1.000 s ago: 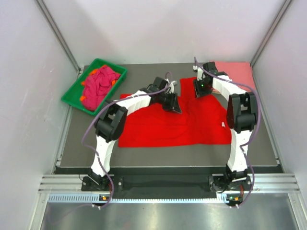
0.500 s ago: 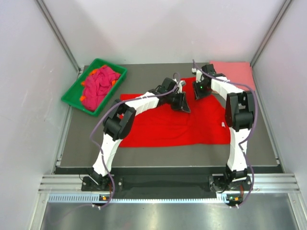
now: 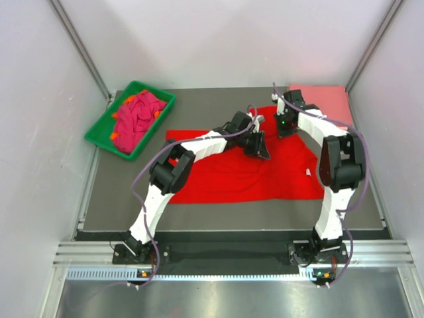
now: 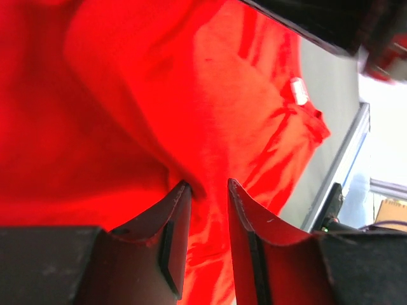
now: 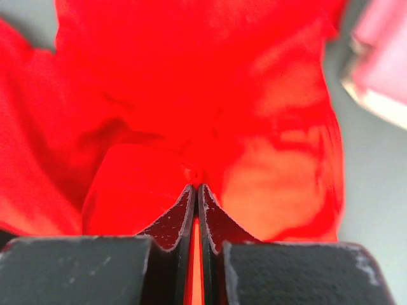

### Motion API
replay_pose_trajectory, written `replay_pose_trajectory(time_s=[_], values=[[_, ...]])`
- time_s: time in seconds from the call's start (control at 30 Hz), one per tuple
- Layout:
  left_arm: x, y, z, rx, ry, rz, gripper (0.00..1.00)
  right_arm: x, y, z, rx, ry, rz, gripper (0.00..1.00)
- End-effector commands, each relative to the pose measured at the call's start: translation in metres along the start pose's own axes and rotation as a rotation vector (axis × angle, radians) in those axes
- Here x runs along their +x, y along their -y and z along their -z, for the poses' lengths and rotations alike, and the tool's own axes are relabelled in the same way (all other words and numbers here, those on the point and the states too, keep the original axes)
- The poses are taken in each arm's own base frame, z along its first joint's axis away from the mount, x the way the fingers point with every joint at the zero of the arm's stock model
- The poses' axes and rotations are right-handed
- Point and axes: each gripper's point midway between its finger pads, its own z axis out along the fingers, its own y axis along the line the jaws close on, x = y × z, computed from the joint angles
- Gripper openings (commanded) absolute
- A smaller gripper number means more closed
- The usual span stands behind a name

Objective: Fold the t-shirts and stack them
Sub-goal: Fold the tshirt

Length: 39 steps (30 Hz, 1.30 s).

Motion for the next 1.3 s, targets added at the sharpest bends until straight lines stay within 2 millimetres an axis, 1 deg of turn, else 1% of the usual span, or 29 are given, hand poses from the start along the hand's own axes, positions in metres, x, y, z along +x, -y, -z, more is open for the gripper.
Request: replay_pose_trajectory(time_s=[0.0, 0.03, 0.07, 0.1, 0.13, 0.17, 0.23, 0.27, 0.3, 0.33, 0.37, 0.4, 0.47, 0.5, 0.53, 0.57, 0.6, 0.63, 0.67, 0.7, 0.73, 0.77, 0.83, 0.87, 0.9, 0.93, 1.07, 1.17, 1.27], values=[[-0.019, 0.045, 0.005, 0.101, 0.051, -0.109, 0.34, -0.013, 0.007, 0.05, 0.064, 0.088, -0.057, 0.0], [-0.015, 0.046, 0.006, 0.098, 0.038, -0.11, 0.34, -0.004, 0.008, 0.053, 0.077, 0.069, -0.066, 0.0], [-0.015, 0.053, 0.01, 0.102, 0.039, -0.133, 0.34, 0.013, 0.008, 0.051, 0.079, 0.033, -0.074, 0.0], [-0.012, 0.058, 0.011, 0.108, 0.03, -0.147, 0.35, 0.019, 0.008, 0.056, 0.084, 0.031, -0.082, 0.0], [-0.007, 0.059, 0.013, 0.102, 0.015, -0.151, 0.36, 0.029, 0.012, 0.057, 0.114, 0.004, -0.082, 0.0], [-0.007, 0.065, 0.019, 0.104, 0.012, -0.179, 0.36, 0.048, 0.012, 0.053, 0.126, -0.041, -0.118, 0.0], [-0.001, 0.064, 0.024, 0.081, -0.012, -0.176, 0.36, 0.069, 0.014, 0.053, 0.16, -0.092, -0.164, 0.0], [-0.004, 0.067, 0.031, 0.075, -0.002, -0.208, 0.37, 0.088, 0.016, 0.05, 0.18, -0.138, -0.178, 0.0], [-0.004, 0.066, 0.035, 0.059, 0.002, -0.22, 0.37, 0.097, 0.018, 0.049, 0.202, -0.161, -0.202, 0.0], [-0.004, 0.057, 0.037, 0.009, 0.016, -0.224, 0.37, 0.104, 0.02, 0.049, 0.219, -0.174, -0.204, 0.0], [-0.008, 0.057, 0.044, -0.014, 0.032, -0.245, 0.38, 0.118, 0.022, 0.047, 0.238, -0.203, -0.202, 0.0], [-0.011, 0.054, 0.046, -0.04, 0.048, -0.251, 0.38, 0.122, 0.026, 0.048, 0.269, -0.206, -0.211, 0.0], [-0.018, 0.039, 0.048, -0.106, 0.081, -0.259, 0.38, 0.134, 0.035, 0.048, 0.316, -0.227, -0.217, 0.0], [-0.02, 0.036, 0.048, -0.12, 0.085, -0.256, 0.38, 0.135, 0.037, 0.049, 0.325, -0.226, -0.221, 0.0], [-0.026, 0.035, 0.049, -0.13, 0.097, -0.256, 0.37, 0.135, 0.04, 0.049, 0.337, -0.221, -0.224, 0.0], [-0.028, 0.025, 0.046, -0.154, 0.092, -0.25, 0.37, 0.138, 0.041, 0.049, 0.346, -0.224, -0.223, 0.0], [-0.026, 0.02, 0.045, -0.17, 0.079, -0.246, 0.37, 0.137, 0.042, 0.051, 0.356, -0.217, -0.227, 0.0], [-0.035, 0.024, 0.046, -0.171, 0.092, -0.259, 0.37, 0.136, 0.046, 0.052, 0.374, -0.21, -0.226, 0.0], [-0.033, 0.017, 0.039, -0.18, 0.079, -0.269, 0.37, 0.136, 0.047, 0.052, 0.382, -0.206, -0.226, 0.0], [-0.033, 0.015, 0.037, -0.179, 0.074, -0.275, 0.37, 0.135, 0.047, 0.053, 0.385, -0.198, -0.229, 0.0], [-0.038, 0.018, 0.035, -0.17, 0.082, -0.289, 0.37, 0.135, 0.047, 0.053, 0.387, -0.195, -0.231, 0.0], [-0.032, 0.014, 0.027, -0.15, 0.058, -0.294, 0.37, 0.135, 0.047, 0.054, 0.387, -0.193, -0.231, 0.0], [-0.033, 0.017, 0.02, -0.104, 0.055, -0.312, 0.37, 0.133, 0.048, 0.054, 0.386, -0.182, -0.234, 0.0], [-0.029, 0.015, 0.014, -0.08, 0.041, -0.31, 0.37, 0.133, 0.047, 0.054, 0.383, -0.181, -0.231, 0.0], [-0.025, 0.02, 0.011, -0.041, 0.028, -0.311, 0.37, 0.131, 0.048, 0.054, 0.382, -0.175, -0.233, 0.0], [-0.024, 0.019, 0.005, -0.023, 0.028, -0.311, 0.37, 0.131, 0.047, 0.053, 0.381, -0.175, -0.232, 0.0], [-0.015, 0.019, -0.006, 0.032, 0.002, -0.288, 0.37, 0.129, 0.048, 0.053, 0.381, -0.172, -0.232, 0.0], [-0.007, 0.02, -0.01, 0.066, -0.019, -0.28, 0.37, 0.128, 0.047, 0.053, 0.376, -0.169, -0.233, 0.0], [-0.001, 0.024, -0.015, 0.096, -0.032, -0.288, 0.37, 0.126, 0.047, 0.052, 0.376, -0.166, -0.233, 0.0]])
